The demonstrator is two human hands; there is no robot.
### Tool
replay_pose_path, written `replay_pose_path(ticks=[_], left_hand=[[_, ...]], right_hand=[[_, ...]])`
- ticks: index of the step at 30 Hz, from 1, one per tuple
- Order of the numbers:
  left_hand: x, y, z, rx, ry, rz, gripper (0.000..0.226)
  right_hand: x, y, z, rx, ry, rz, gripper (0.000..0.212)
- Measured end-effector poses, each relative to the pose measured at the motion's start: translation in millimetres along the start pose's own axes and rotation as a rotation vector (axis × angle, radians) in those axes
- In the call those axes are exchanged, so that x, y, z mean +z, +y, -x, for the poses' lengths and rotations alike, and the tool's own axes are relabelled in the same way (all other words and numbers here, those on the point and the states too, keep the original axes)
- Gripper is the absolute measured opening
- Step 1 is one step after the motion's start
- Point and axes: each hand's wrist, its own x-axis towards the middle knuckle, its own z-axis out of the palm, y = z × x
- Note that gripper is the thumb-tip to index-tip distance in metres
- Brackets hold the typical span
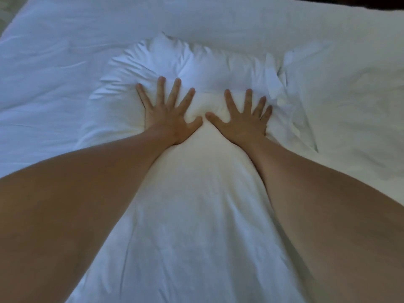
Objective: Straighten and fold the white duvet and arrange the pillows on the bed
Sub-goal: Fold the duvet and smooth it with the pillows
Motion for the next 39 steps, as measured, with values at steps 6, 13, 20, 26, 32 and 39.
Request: replay_pose_path(ticks=[6,13,20,26,32,39], left_hand=[[-13.1,4.6,32.0,-0.057,-0.046,0.019,0.08],[-27.5,3.5,146.5,-0.121,-0.048,0.185,0.069],[-30.7,-12.3,294.5,0.035,0.067,0.227,0.076],[-29.0,-42.3,369.6,-0.363,-0.085,0.384,0.09],[-30.5,-71.4,384.6,-0.674,-0.353,0.673,0.125],[6.7,-121.8,395.5,-0.899,-0.573,1.12,0.152]], right_hand=[[-10.6,-24.5,40.3,0.131,-0.047,-0.035,0.076],[-3.7,-28.9,178.6,0.061,0.075,-0.206,0.083],[6.6,-8.0,305.0,-0.092,0.159,-0.132,0.081],[2.0,20.9,371.0,0.055,0.141,0.118,0.086],[-6.6,38.8,397.9,0.245,-0.105,-0.049,0.1],[-1.1,53.1,395.7,0.24,-0.177,-0.126,0.105]])
